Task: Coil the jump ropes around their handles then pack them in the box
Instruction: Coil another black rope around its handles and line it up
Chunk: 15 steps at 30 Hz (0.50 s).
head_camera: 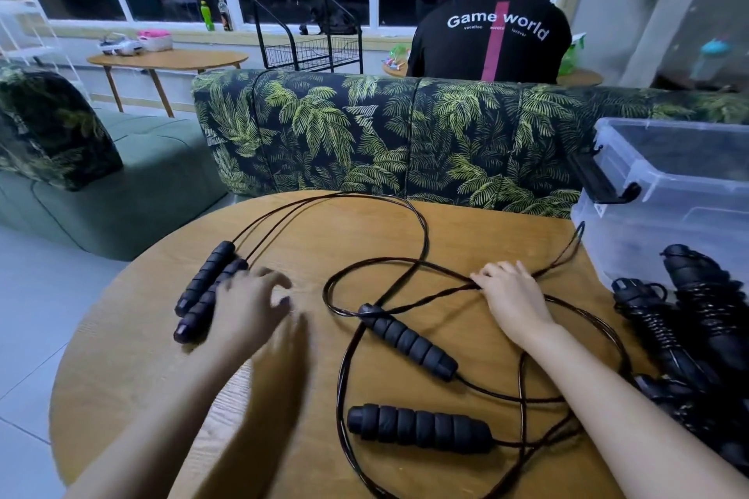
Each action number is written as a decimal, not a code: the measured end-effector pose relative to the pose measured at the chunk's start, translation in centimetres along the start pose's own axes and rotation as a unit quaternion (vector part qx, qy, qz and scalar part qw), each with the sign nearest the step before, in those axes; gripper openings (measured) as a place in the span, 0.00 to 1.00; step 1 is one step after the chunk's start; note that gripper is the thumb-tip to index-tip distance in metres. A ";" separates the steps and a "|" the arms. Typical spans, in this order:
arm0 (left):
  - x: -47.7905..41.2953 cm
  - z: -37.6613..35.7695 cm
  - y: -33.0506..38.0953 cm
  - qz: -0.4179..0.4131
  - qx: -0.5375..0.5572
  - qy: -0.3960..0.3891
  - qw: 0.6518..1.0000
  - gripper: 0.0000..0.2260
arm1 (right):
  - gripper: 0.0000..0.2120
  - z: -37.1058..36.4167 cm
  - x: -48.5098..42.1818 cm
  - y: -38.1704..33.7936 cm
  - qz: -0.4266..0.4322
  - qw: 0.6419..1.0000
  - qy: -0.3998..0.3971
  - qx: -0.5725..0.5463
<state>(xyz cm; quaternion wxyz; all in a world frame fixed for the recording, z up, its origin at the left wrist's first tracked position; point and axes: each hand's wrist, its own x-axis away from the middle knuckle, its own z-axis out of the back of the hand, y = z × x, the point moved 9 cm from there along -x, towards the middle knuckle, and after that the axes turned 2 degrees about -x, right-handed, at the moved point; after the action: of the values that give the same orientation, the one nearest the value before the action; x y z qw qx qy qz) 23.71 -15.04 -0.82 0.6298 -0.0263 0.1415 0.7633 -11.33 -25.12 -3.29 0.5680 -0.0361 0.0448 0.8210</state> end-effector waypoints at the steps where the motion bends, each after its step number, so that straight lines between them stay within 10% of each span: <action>1: 0.3 -0.3 2.2 -0.014 0.040 -0.037 0.998 0.08 | 0.28 0.7 0.4 -0.2 -0.002 1.000 0.016 -0.013; 4: 1.4 -2.6 6.7 -0.020 0.109 -0.141 0.984 0.14 | 0.21 3.8 2.5 -2.0 0.003 0.993 0.071 -0.097; 9: 2.3 -3.8 8.6 -0.017 0.156 -0.104 0.982 0.22 | 0.33 2.8 6.6 -8.4 0.045 0.980 -0.062 -0.181; 15: 2.0 -2.7 4.4 0.044 0.157 -0.037 0.986 0.18 | 0.30 2.9 8.2 -8.9 0.059 0.983 -0.019 -0.171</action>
<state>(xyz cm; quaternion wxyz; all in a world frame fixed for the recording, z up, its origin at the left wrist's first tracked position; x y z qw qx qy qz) 18.72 -14.55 -3.04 0.5967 0.1074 0.2367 0.7592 -5.90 -14.06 -1.62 0.5046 -0.1143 -0.1054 0.8492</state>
